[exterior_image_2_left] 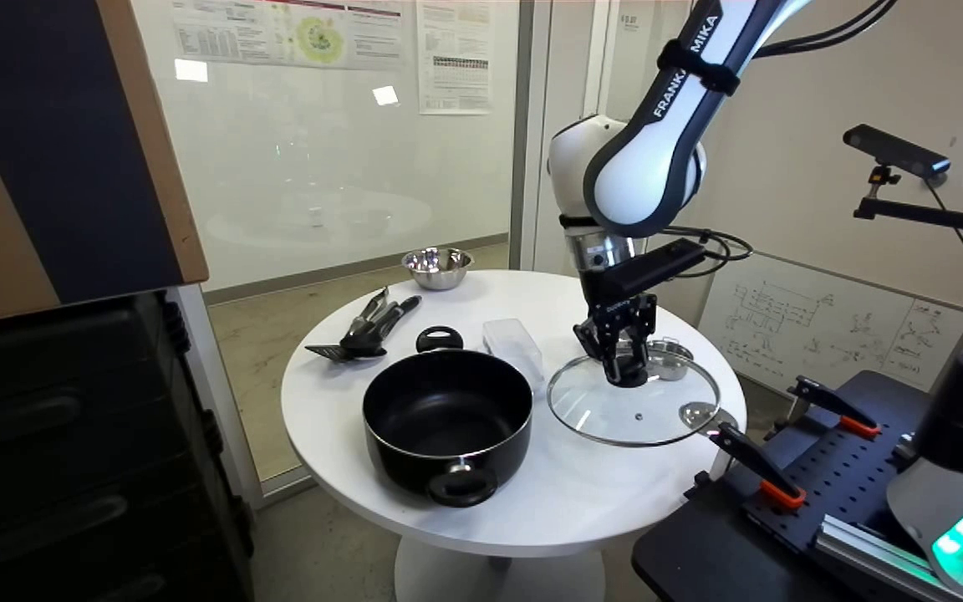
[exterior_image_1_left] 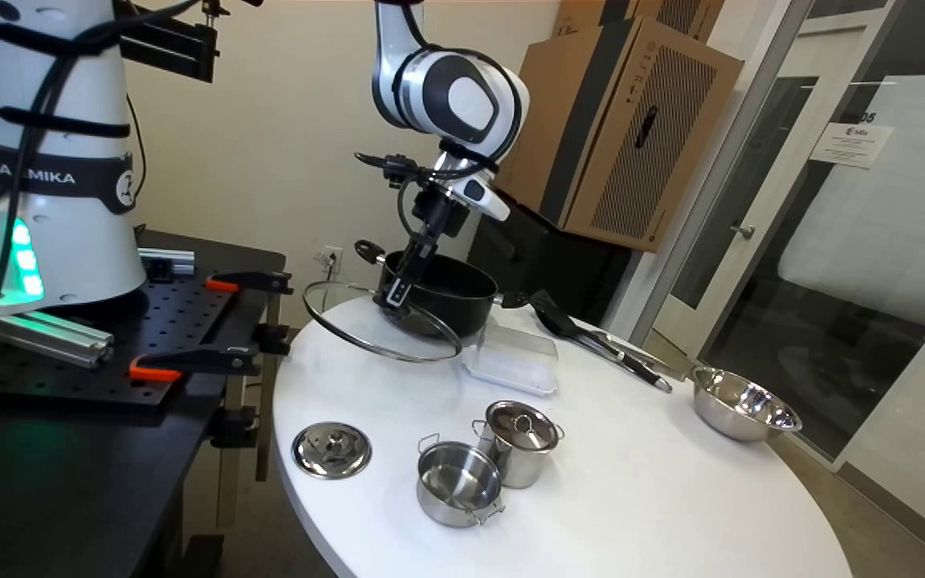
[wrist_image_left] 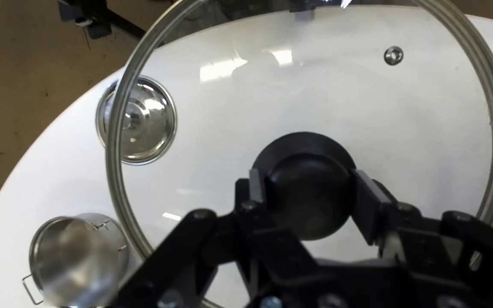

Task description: Place the lid on the table

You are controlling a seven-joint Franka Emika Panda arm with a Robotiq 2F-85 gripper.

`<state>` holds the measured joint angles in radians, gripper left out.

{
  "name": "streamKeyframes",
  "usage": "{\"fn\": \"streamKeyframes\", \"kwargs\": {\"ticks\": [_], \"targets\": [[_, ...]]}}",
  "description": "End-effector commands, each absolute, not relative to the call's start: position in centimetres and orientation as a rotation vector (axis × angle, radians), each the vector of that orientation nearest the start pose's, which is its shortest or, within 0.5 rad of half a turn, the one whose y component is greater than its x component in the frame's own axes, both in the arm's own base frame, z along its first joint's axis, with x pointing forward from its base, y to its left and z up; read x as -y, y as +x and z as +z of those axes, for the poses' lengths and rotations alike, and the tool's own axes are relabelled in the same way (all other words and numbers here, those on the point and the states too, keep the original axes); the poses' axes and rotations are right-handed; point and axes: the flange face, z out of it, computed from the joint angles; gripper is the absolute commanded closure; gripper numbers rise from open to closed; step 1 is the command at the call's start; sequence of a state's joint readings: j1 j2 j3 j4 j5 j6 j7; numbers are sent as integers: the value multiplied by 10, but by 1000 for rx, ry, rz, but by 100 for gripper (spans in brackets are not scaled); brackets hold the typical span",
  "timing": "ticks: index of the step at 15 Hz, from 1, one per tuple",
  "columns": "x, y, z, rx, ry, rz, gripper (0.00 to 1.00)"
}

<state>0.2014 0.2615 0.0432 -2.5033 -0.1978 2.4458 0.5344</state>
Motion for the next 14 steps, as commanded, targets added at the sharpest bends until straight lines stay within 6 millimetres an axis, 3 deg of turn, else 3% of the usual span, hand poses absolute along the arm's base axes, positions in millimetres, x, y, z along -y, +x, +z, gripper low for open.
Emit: {"fn": "streamKeyframes", "kwargs": {"ticks": [1, 5, 11, 14], "targets": [[-123, 426, 146, -223, -3342, 366, 75], [-131, 434, 123, -264, -3341, 336, 75], [-127, 449, 89, -337, -3337, 313, 75], [-128, 453, 81, -361, -3336, 294, 75]]}}
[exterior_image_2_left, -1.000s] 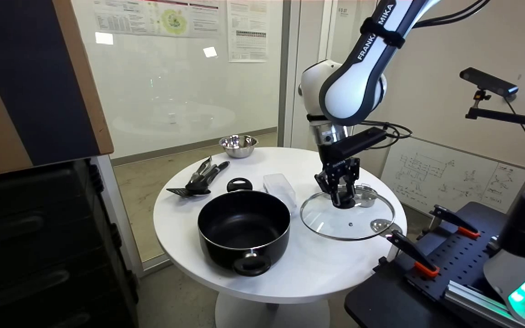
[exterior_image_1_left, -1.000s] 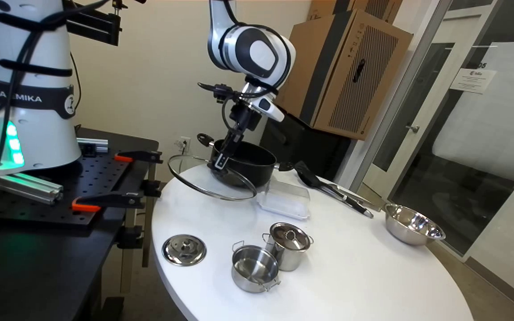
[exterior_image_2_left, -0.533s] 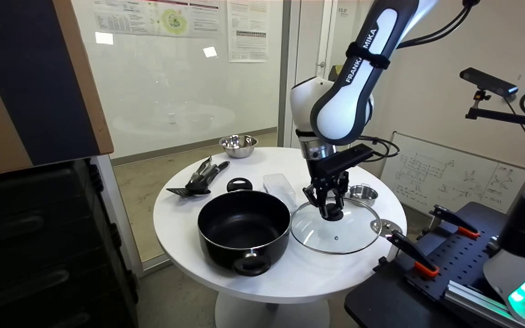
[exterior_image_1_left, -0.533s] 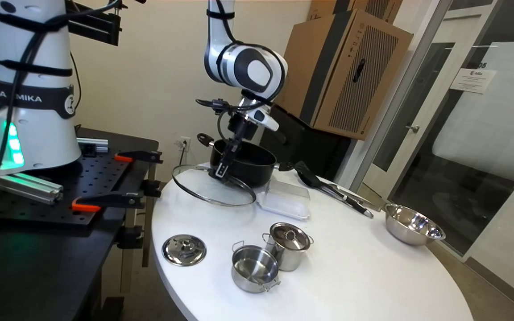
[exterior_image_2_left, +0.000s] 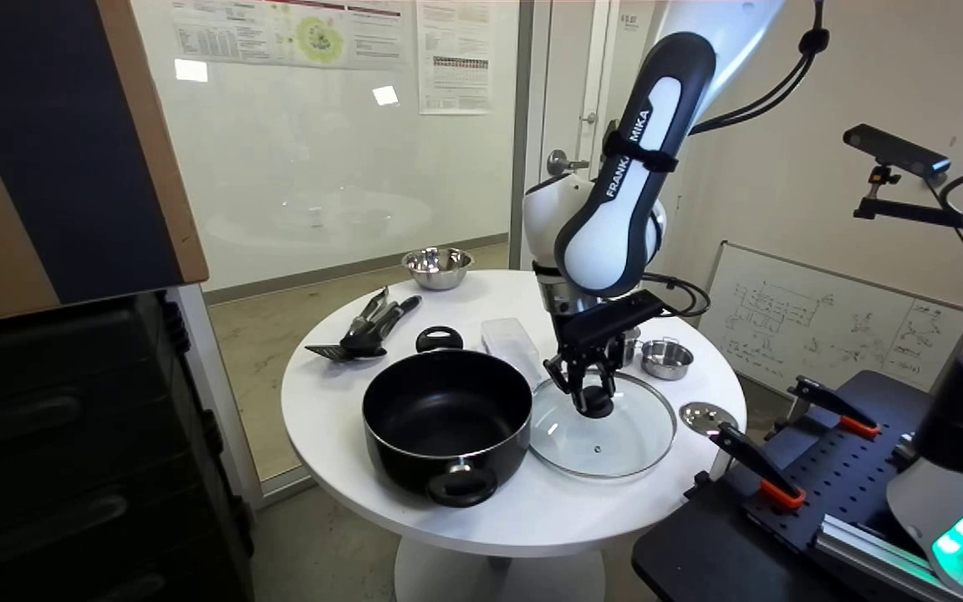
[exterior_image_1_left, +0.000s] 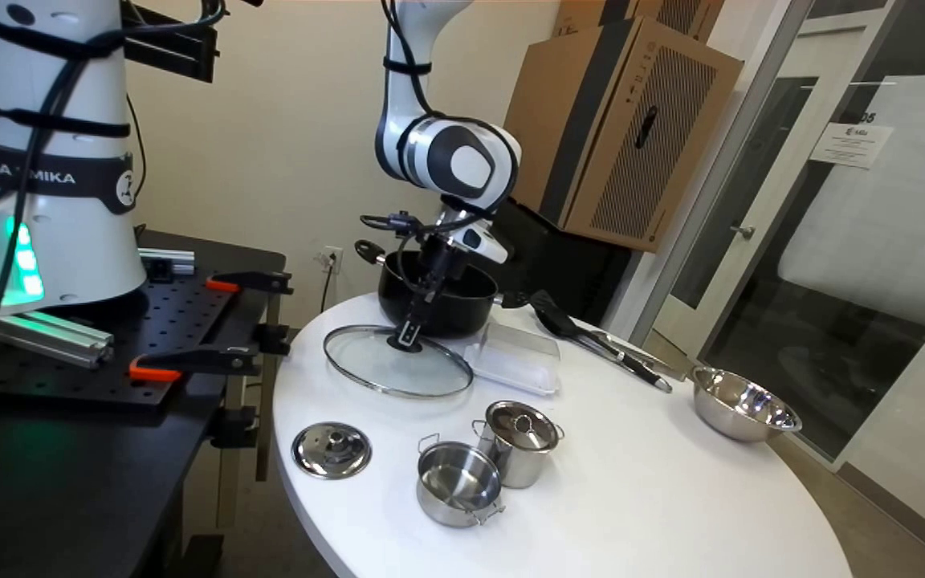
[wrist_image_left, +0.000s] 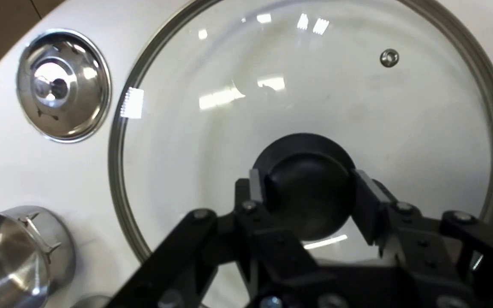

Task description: Place the lid on the table

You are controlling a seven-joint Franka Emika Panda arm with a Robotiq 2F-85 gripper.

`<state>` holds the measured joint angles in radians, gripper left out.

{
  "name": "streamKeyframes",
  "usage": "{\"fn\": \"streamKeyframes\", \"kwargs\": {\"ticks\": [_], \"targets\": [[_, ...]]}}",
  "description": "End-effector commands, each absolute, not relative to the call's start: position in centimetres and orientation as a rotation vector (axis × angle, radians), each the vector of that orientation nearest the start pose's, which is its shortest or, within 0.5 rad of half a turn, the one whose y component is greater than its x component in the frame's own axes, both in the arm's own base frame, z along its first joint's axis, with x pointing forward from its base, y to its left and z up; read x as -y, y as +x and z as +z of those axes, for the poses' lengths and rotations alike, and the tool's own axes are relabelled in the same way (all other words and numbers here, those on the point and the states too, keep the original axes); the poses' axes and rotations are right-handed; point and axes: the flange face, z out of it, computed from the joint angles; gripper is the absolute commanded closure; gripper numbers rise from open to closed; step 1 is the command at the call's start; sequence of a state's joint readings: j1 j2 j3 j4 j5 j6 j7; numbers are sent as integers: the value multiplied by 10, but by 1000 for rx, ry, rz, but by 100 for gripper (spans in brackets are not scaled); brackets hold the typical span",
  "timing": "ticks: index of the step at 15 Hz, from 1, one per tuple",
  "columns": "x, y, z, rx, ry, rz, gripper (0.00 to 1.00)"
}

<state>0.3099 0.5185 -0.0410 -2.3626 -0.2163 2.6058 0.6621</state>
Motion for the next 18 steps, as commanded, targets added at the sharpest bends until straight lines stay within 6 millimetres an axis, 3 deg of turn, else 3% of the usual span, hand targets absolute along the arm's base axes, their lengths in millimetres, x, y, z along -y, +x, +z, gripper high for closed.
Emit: {"fn": "streamKeyframes", "kwargs": {"ticks": [1, 5, 6, 7, 8, 11, 15, 18], "targets": [[-129, 453, 82, -358, -3337, 290, 75], [-131, 445, 79, -328, -3352, 300, 75], [-131, 444, 79, -325, -3356, 303, 66], [-131, 443, 79, -325, -3359, 303, 25], [-131, 443, 78, -325, -3361, 304, 24], [-131, 437, 70, -338, -3370, 329, 3], [-133, 432, 66, -346, -3370, 353, 0], [-134, 428, 95, -327, -3336, 364, 0]]}}
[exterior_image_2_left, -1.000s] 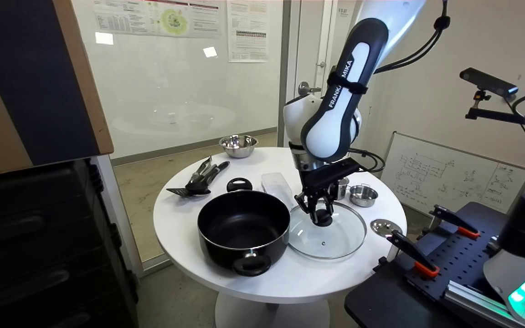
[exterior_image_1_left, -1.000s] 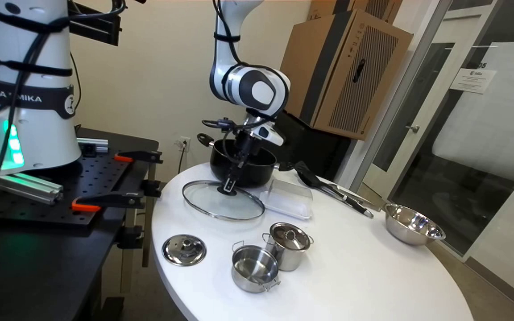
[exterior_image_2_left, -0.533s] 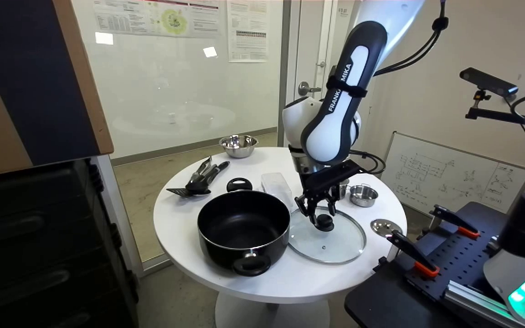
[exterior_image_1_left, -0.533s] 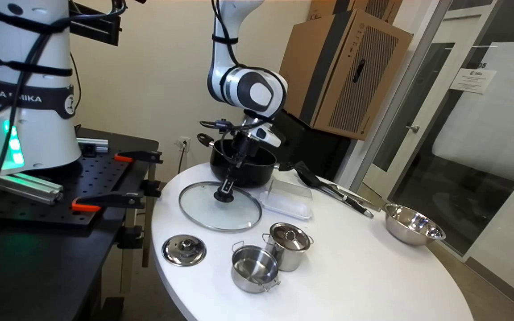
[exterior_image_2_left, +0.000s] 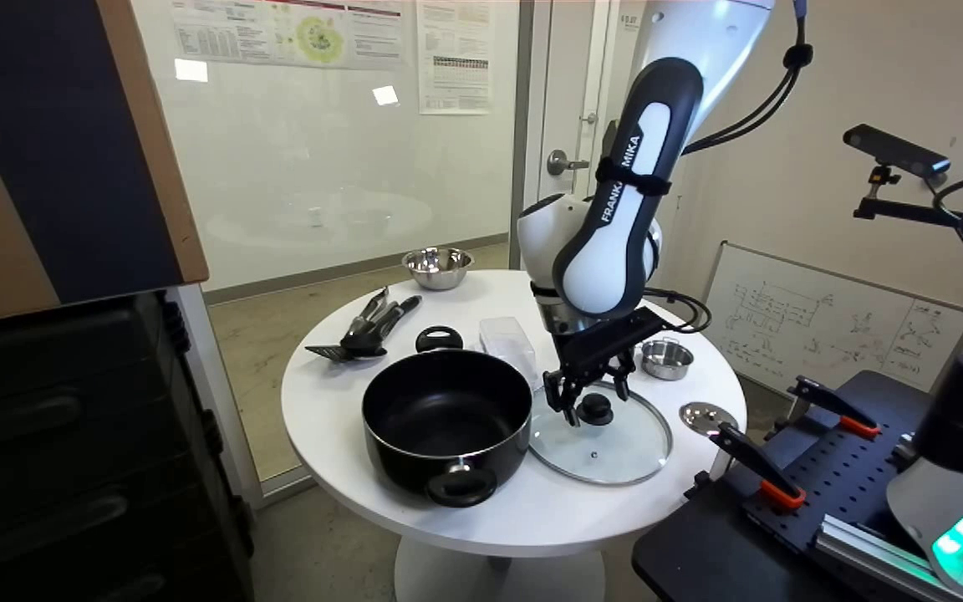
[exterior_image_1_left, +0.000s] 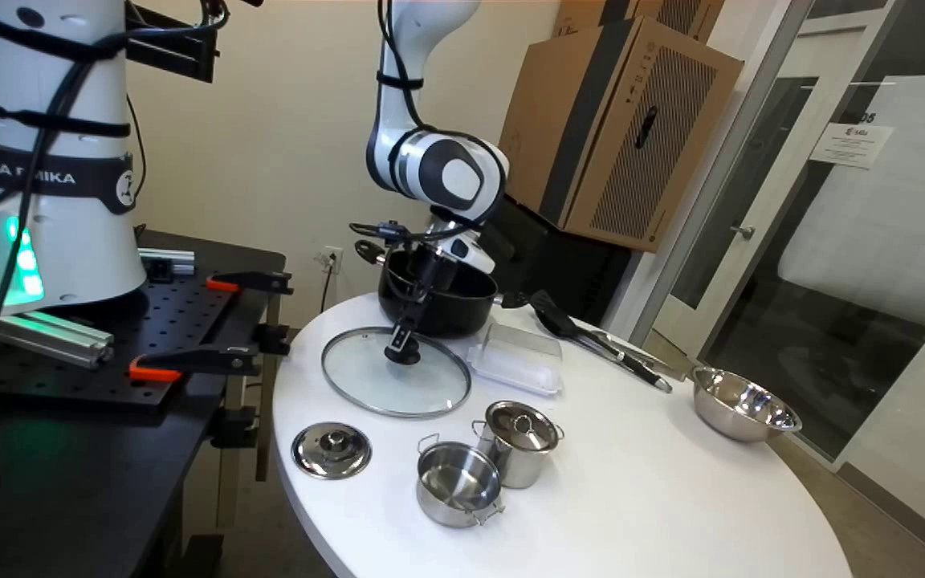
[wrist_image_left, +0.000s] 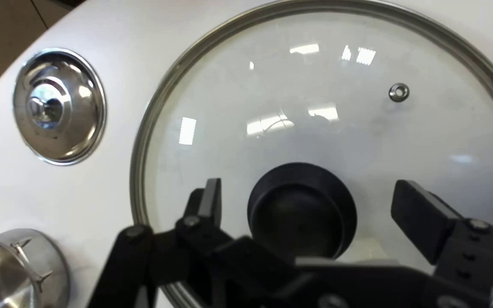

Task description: Place the lid on the table

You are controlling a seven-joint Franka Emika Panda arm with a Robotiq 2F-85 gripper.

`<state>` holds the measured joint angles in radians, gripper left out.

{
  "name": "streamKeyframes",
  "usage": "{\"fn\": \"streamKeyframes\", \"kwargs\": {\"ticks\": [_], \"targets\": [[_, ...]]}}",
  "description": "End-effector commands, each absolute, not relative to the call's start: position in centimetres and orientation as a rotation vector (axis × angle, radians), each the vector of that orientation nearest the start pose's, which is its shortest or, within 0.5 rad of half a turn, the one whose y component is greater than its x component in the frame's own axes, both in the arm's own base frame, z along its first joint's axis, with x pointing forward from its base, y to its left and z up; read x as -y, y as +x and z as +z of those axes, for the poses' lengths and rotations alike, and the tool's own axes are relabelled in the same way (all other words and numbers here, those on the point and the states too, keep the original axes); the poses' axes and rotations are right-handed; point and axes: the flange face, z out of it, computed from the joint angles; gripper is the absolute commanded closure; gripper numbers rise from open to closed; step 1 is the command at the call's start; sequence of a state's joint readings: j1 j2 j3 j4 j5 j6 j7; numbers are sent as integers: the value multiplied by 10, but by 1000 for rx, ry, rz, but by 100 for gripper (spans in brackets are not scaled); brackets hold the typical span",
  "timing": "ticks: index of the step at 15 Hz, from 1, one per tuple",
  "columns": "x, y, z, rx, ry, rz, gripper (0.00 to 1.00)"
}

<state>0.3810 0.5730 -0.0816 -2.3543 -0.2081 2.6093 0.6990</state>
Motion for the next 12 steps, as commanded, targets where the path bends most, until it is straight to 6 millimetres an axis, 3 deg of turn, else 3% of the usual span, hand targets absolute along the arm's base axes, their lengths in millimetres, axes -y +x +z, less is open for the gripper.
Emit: {"fn": "streamKeyframes", "kwargs": {"ticks": [1, 3, 4, 7, 12], "targets": [[-135, 426, 106, -307, -3330, 354, 0], [-139, 418, 136, -261, -3306, 286, 0], [-140, 434, 100, -295, -3338, 317, 0], [-143, 426, 130, -276, -3320, 265, 0], [-141, 420, 132, -276, -3320, 271, 0]]}}
